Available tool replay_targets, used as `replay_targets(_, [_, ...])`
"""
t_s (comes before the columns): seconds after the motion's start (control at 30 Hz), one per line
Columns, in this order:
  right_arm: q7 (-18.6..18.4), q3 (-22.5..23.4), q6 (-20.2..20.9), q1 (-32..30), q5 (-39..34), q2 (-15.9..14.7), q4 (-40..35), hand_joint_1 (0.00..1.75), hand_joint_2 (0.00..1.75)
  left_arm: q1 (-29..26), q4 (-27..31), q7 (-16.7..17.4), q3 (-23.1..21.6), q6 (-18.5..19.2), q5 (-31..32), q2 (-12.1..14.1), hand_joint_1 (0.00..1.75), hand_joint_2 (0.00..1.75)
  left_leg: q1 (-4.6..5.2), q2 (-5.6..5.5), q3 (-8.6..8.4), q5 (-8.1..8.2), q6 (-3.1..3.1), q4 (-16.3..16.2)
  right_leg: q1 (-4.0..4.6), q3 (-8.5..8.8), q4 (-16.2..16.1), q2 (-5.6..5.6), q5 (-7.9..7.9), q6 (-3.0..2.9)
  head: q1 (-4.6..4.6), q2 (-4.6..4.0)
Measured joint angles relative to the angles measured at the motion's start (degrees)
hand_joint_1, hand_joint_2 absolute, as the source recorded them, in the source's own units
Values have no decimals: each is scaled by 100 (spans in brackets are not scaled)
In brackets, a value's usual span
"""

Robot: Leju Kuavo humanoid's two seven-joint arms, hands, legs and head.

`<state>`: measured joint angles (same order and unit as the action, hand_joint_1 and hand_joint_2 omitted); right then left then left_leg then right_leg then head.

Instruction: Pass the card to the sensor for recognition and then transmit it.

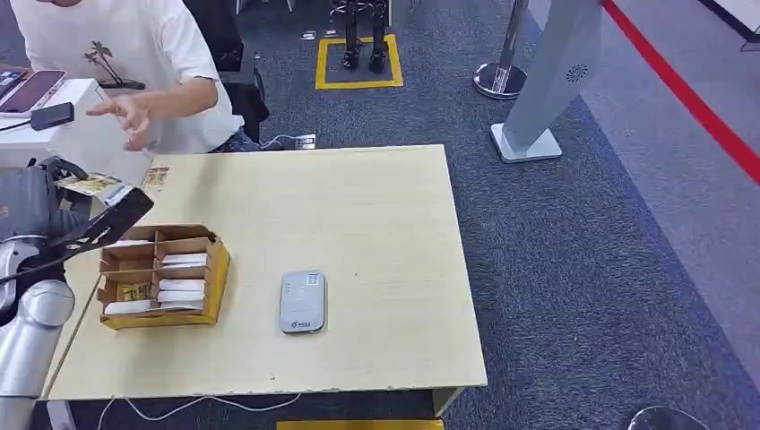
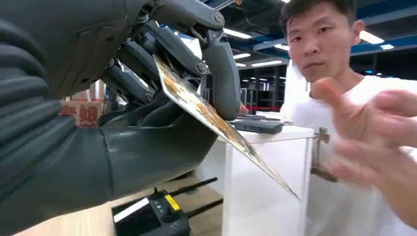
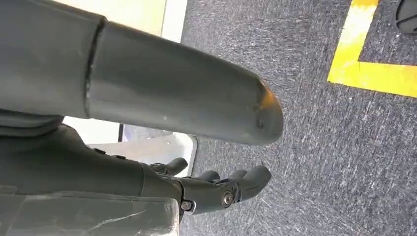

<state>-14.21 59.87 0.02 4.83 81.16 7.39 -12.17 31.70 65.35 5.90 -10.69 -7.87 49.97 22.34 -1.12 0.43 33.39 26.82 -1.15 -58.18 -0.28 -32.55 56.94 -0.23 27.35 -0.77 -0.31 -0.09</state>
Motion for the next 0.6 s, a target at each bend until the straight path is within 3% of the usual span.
replay_targets(0.3, [0,-55,9,16,61,0,0,0,0,696,-820,55,-2,57,273,-44,175,175,0,-2,1,0,0,-2,-1,-4,-3,0,0,0,4,2])
replay_targets(0.43, [33,-98,7,25,61,0,0,0,0,1161,-1316,68,-11,61,339,-214,175,175,1,-2,1,-1,1,-3,-1,-2,-2,-1,-2,1,7,2])
replay_targets(0.6, [35,-111,9,33,61,0,0,0,0,1368,-1598,57,-50,59,356,-363,175,175,1,3,0,-1,0,-3,-1,-3,-2,4,-2,1,4,2])
